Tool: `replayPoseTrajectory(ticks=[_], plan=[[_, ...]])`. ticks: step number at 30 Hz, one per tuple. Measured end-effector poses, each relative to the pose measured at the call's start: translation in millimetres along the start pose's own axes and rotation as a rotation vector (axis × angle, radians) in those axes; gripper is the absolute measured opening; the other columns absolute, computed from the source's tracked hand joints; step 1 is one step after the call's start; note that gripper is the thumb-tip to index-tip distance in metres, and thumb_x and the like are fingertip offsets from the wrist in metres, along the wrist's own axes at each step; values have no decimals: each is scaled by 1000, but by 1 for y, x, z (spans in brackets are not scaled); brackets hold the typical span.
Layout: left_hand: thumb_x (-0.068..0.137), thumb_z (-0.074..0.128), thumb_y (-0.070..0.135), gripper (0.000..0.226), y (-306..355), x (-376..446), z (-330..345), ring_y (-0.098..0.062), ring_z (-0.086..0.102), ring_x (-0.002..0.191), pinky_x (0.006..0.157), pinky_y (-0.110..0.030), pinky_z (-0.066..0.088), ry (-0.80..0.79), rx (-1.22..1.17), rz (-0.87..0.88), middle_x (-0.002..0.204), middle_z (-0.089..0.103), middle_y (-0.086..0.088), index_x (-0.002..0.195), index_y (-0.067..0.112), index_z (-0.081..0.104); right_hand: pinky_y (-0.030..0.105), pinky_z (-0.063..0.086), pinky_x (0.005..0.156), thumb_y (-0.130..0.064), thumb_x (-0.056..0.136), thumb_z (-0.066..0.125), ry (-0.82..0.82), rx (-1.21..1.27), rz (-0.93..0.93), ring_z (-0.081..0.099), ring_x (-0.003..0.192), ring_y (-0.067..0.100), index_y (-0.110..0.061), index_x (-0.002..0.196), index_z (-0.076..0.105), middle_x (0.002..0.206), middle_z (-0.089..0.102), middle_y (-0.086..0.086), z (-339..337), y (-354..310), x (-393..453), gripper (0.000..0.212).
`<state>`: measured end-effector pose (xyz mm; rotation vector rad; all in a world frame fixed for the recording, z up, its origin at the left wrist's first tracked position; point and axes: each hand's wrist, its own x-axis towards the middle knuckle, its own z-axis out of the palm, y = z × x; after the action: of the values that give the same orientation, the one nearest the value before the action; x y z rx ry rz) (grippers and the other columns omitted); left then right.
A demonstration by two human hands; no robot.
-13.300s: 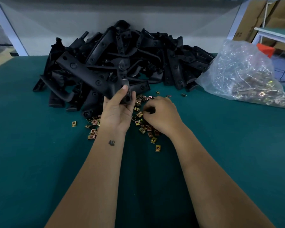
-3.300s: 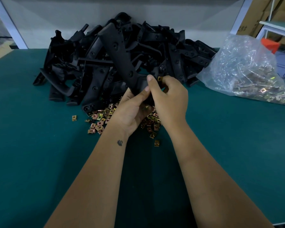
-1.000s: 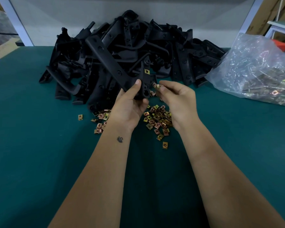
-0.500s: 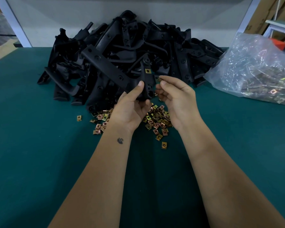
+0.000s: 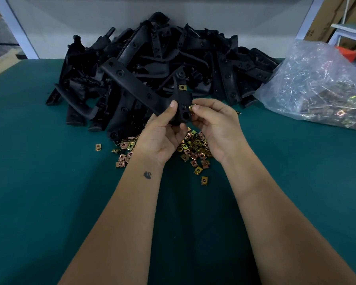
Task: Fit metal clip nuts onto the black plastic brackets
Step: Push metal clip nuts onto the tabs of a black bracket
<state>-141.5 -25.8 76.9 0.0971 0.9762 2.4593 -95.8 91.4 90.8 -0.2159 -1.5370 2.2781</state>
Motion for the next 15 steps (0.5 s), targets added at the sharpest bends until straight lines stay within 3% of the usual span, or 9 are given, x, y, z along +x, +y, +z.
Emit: replayPoseTrajectory(ticks=[5, 15], plan=[[87, 68, 20, 17, -1, -1, 0, -10, 68, 77, 55, -17, 51, -31, 32, -1, 95, 74, -2, 103, 15, 64, 27, 55, 70, 3, 88, 64, 29, 60, 31, 63, 73, 16, -6, 84, 69, 79, 69, 7, 0, 2, 0, 12], [78, 70, 23, 45, -1, -1, 0, -15, 64, 92, 62, -18, 53, -84, 59, -6, 113, 67, -8, 120, 10, 61, 26, 53, 62, 0, 89, 65, 104, 170, 78, 64, 72, 16, -10, 80, 68, 79, 70, 5, 3, 4, 1, 14]])
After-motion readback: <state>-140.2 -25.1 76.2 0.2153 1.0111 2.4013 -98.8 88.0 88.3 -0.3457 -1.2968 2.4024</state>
